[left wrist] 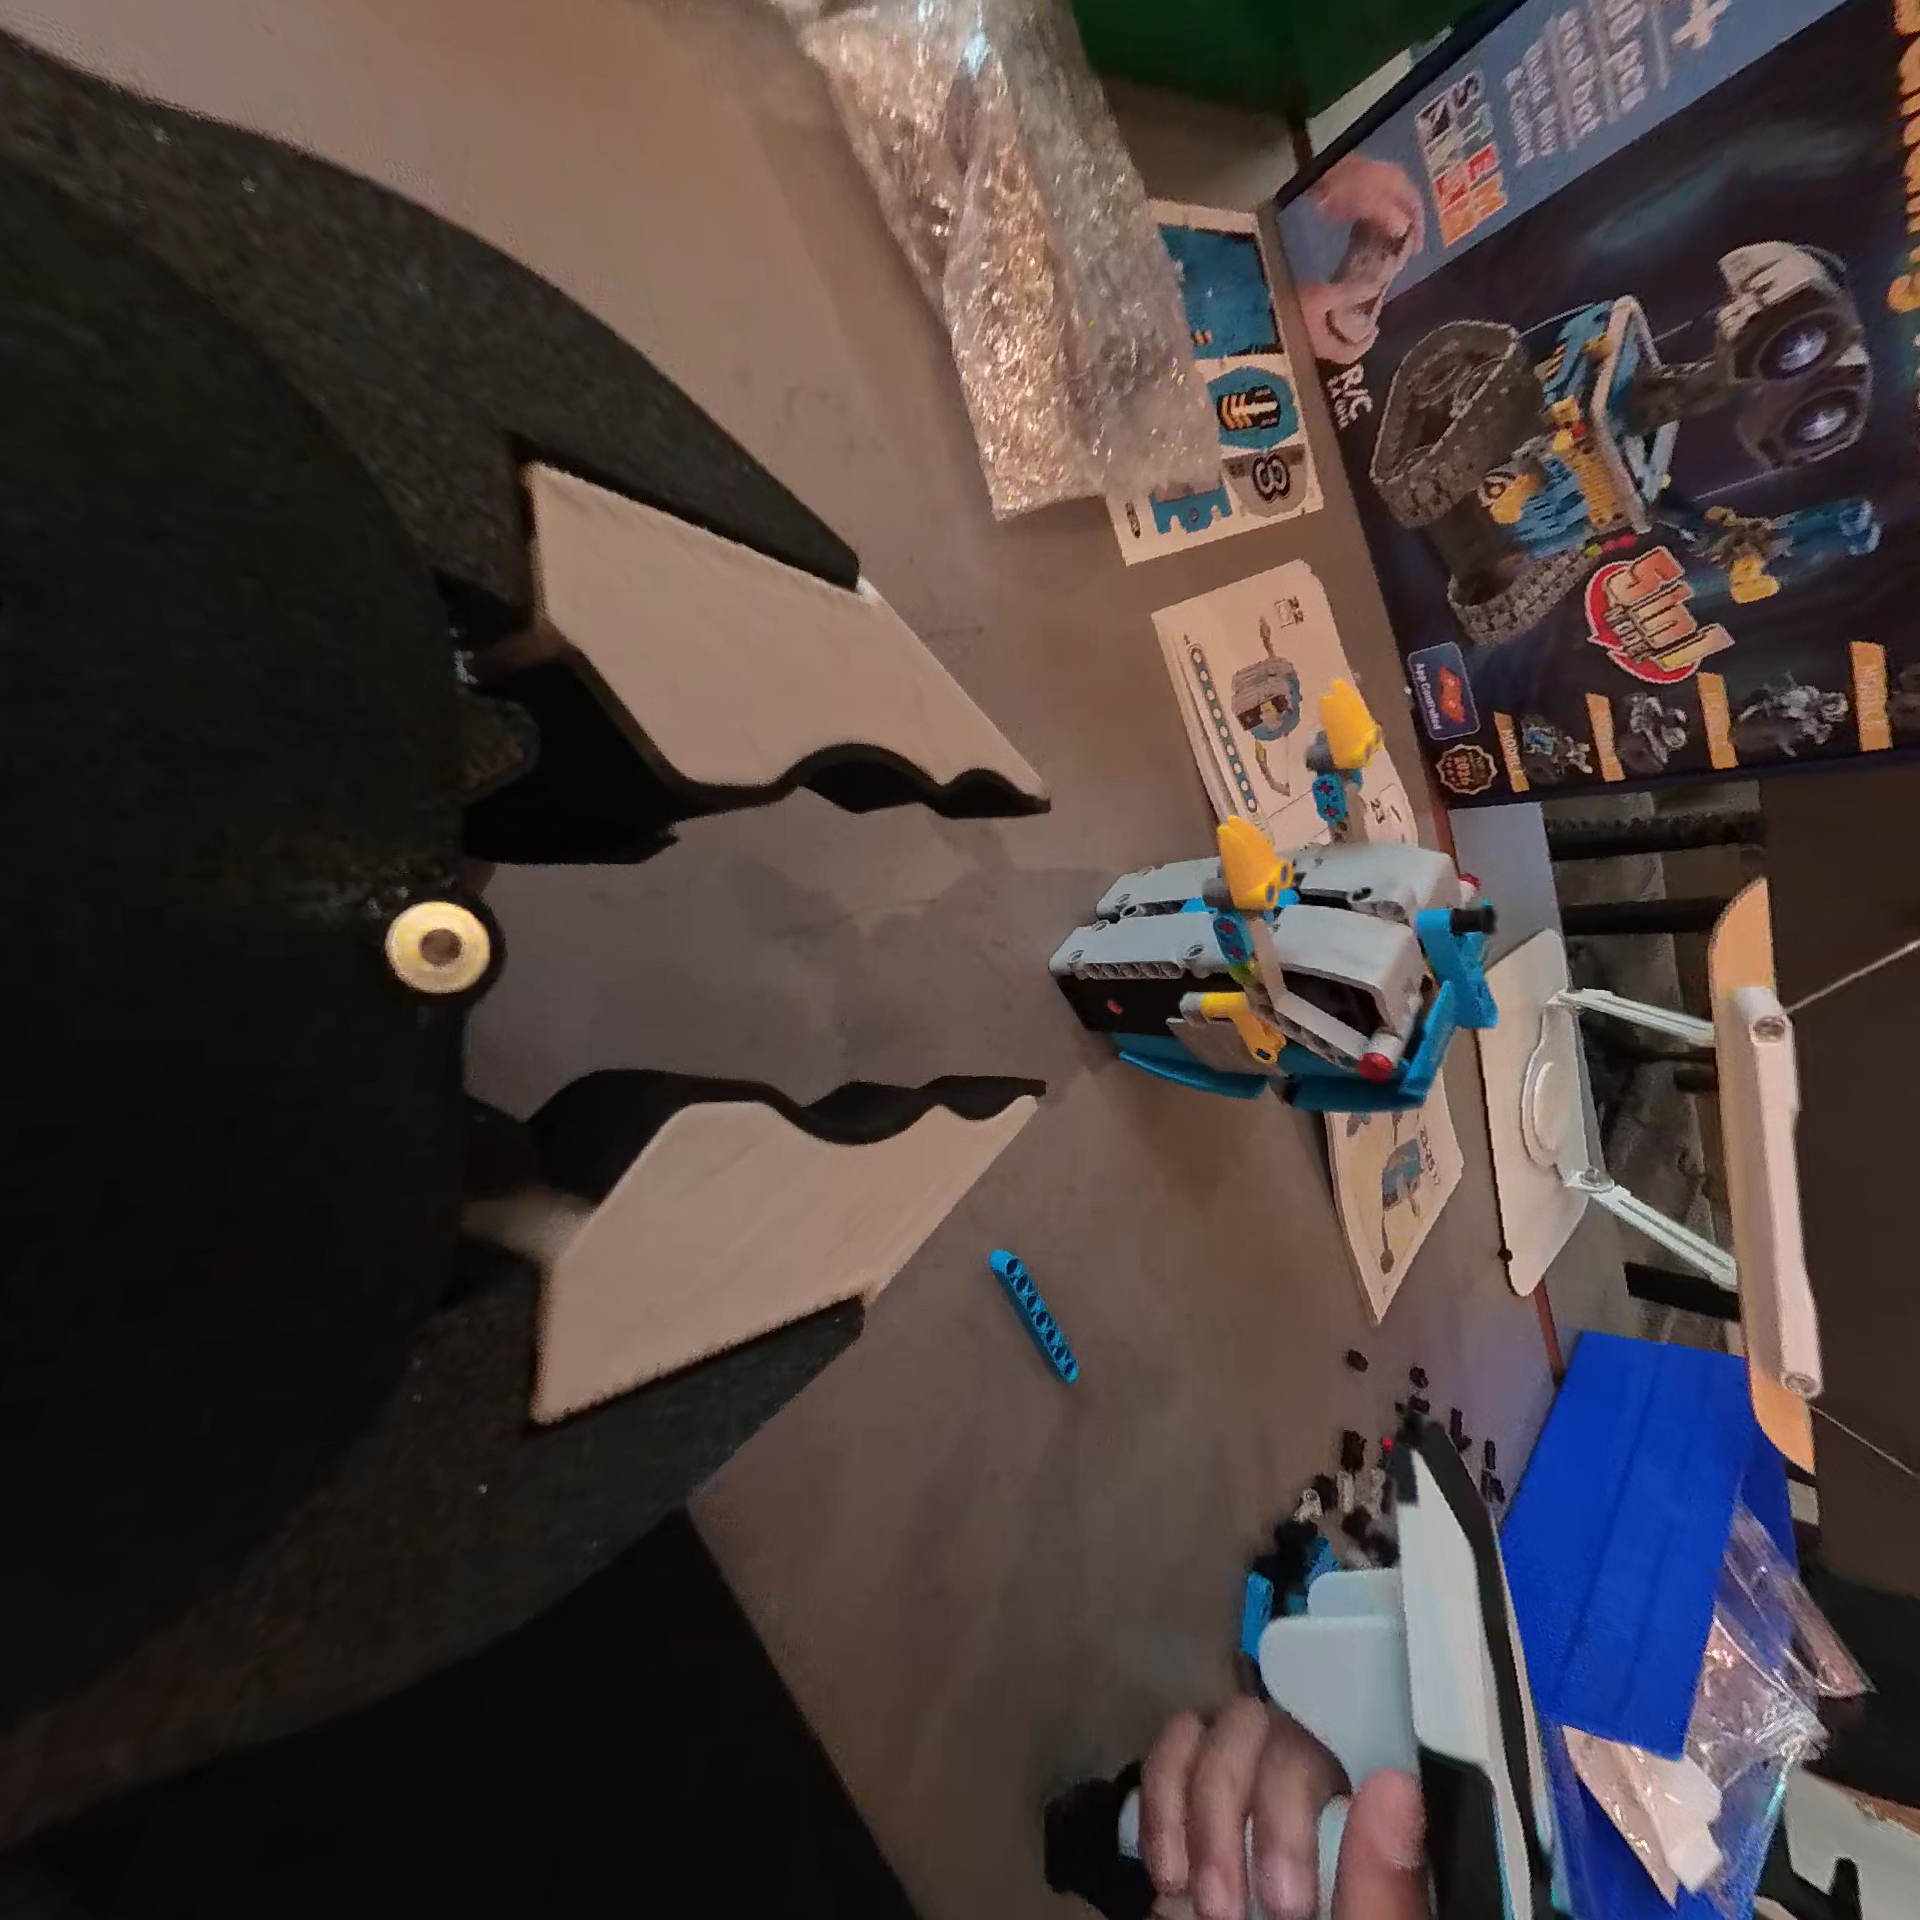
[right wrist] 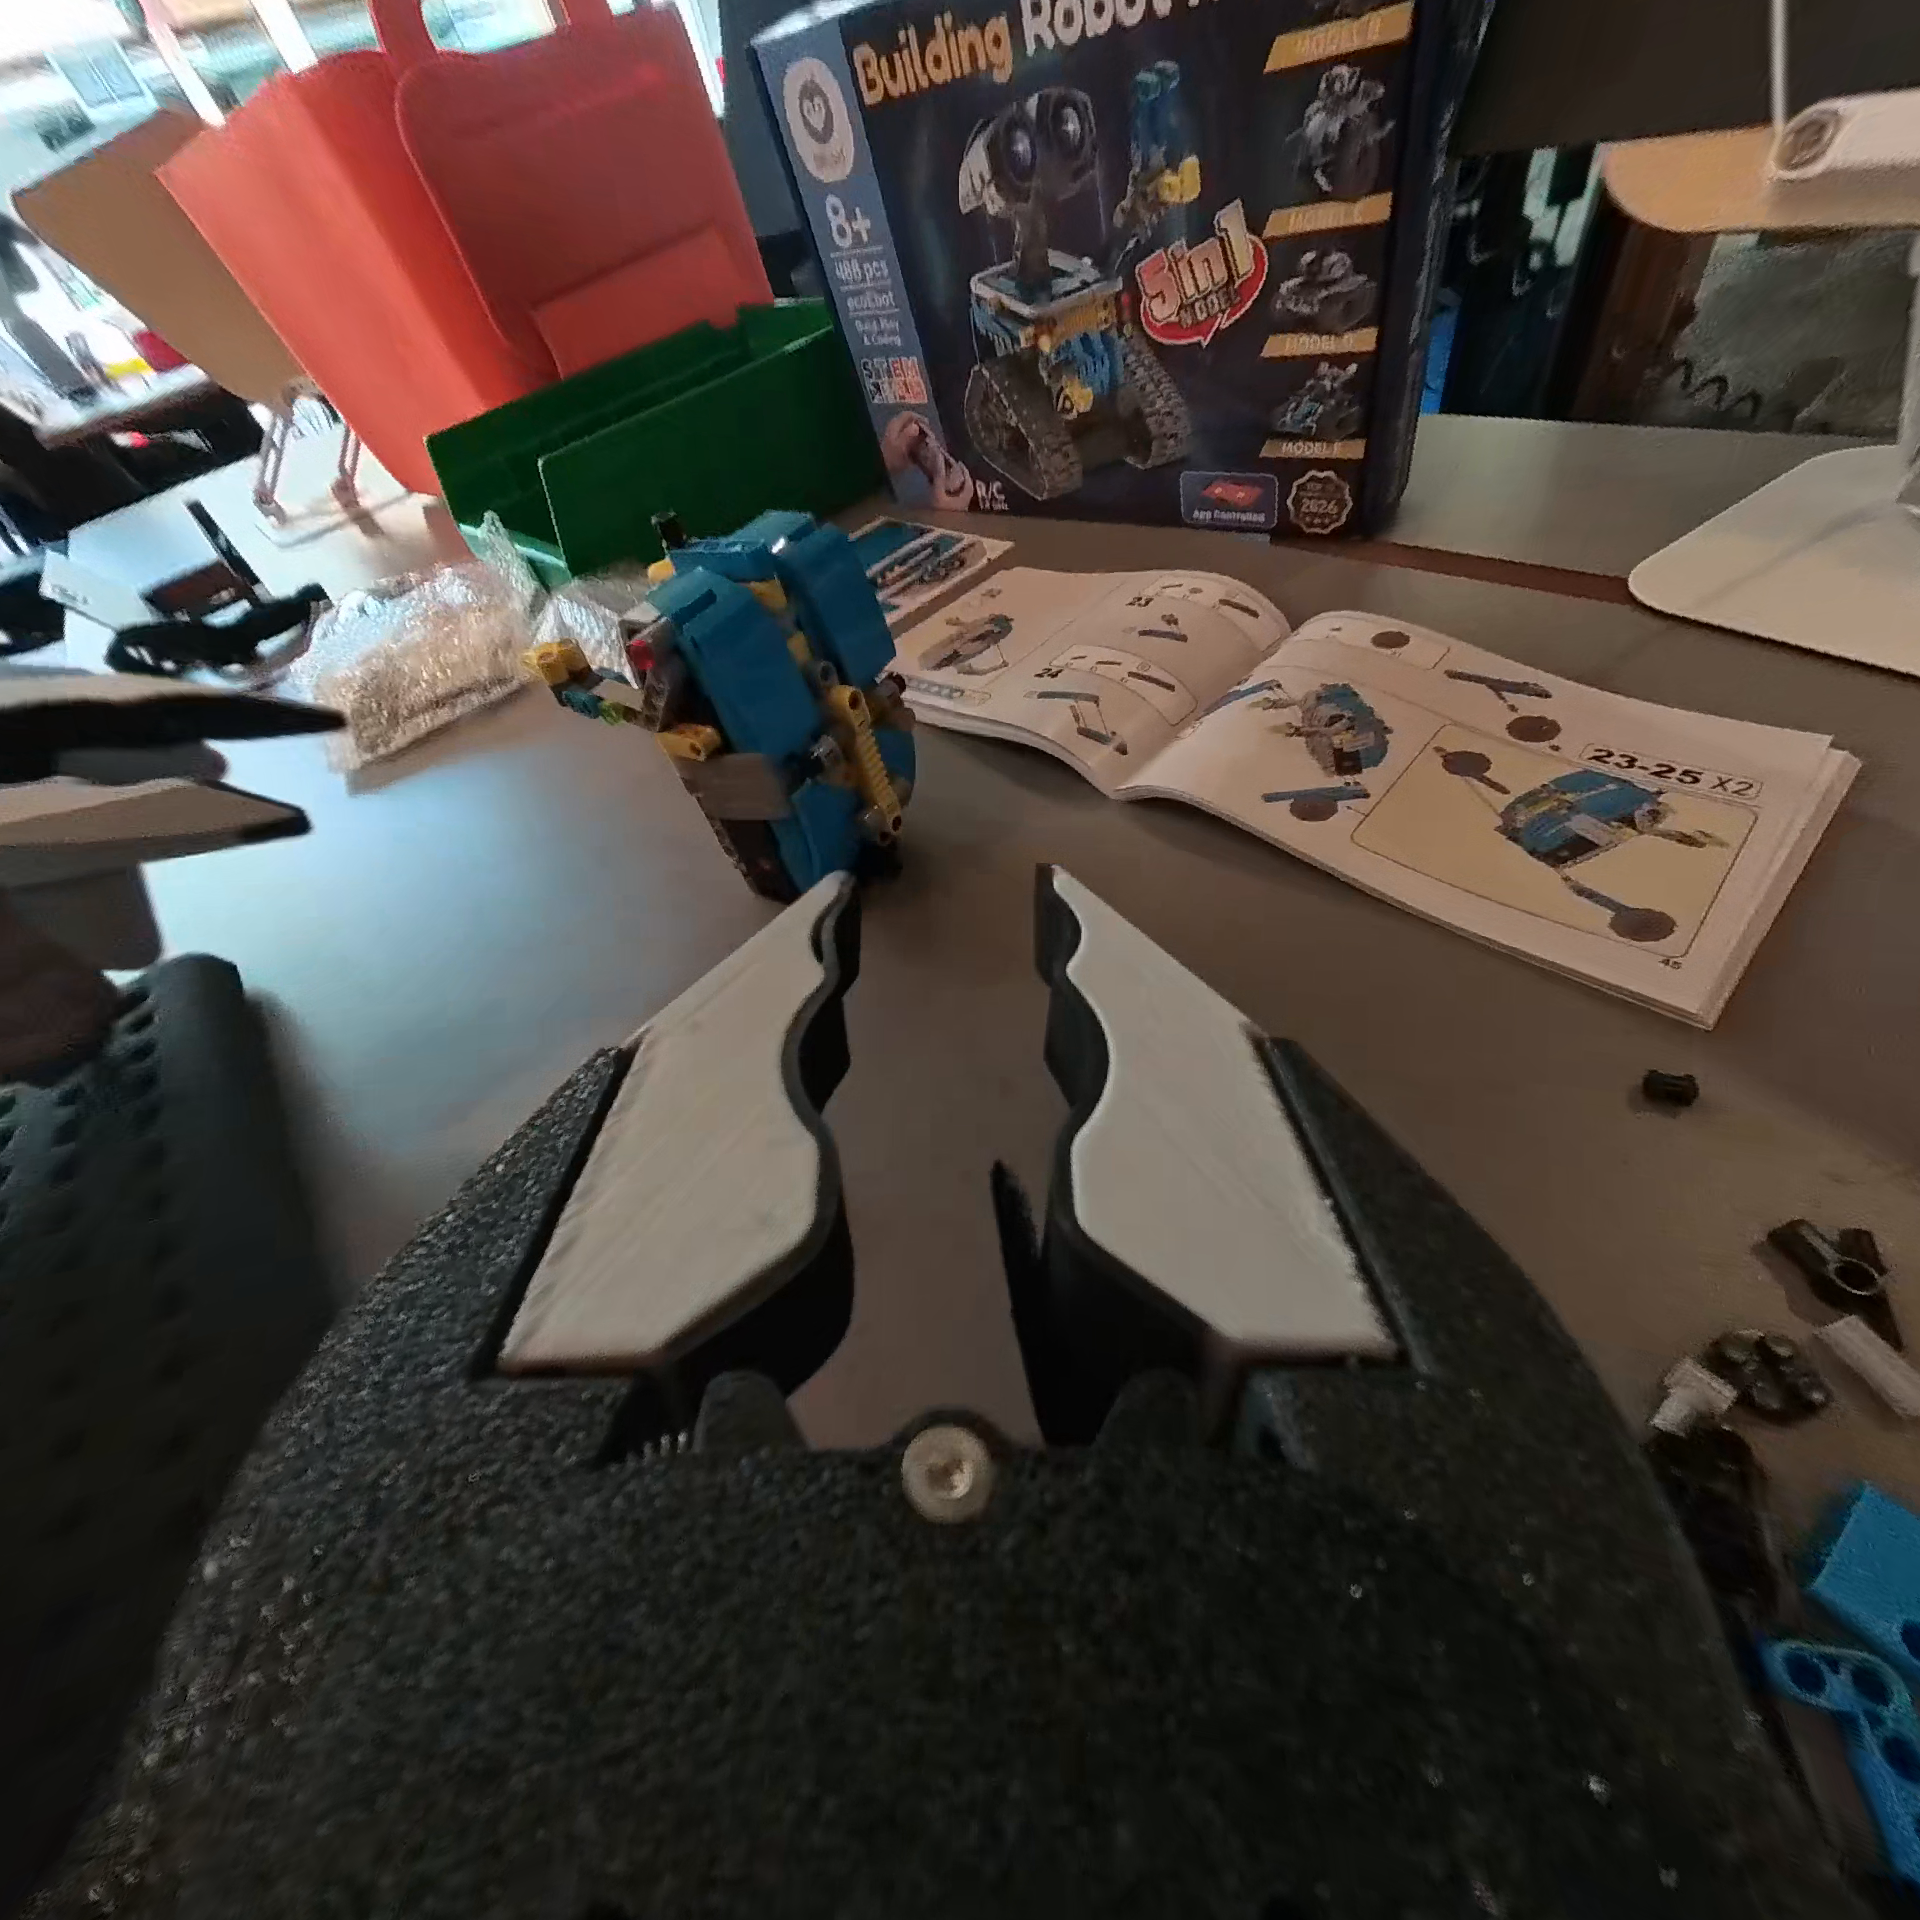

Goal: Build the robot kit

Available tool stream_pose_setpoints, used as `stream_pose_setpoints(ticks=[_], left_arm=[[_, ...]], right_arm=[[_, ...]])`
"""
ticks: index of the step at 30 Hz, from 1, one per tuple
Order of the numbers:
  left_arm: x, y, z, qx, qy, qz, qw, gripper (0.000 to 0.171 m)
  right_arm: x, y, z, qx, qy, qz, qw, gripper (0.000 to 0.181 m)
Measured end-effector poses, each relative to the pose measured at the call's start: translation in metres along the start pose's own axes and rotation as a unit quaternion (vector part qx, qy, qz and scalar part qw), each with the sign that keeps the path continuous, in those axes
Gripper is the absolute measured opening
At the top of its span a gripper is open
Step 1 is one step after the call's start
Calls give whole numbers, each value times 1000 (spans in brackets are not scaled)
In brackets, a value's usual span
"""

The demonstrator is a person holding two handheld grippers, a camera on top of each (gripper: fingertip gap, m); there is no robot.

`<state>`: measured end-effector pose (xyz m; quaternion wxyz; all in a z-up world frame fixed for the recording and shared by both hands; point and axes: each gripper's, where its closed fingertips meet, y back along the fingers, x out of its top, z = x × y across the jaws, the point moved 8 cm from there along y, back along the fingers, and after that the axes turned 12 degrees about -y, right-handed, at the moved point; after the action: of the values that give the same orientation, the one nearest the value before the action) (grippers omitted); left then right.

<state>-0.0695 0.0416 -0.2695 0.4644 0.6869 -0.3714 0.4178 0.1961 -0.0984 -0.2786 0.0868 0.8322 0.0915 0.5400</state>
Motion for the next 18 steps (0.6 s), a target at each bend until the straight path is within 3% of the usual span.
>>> stream_pose_setpoints(ticks=[5, 9, 15, 18], left_arm=[[0, -13, -6, -20, 15, 14, 1000, 50], [-1, -18, -5, -19, 22, 17, 999, 50], [-4, -19, -4, -25, 22, 14, 999, 51], [-5, -22, -5, -41, 34, 7, 999, 51]], right_arm=[[0, 5, 13, 6, -43, 8, 999, 32], [5, 16, 21, -36, -23, 20, 999, 34], [6, 74, 44, -144, -21, -26, 989, 38], [1, 106, 61, -184, -47, -30, 981, 32]])
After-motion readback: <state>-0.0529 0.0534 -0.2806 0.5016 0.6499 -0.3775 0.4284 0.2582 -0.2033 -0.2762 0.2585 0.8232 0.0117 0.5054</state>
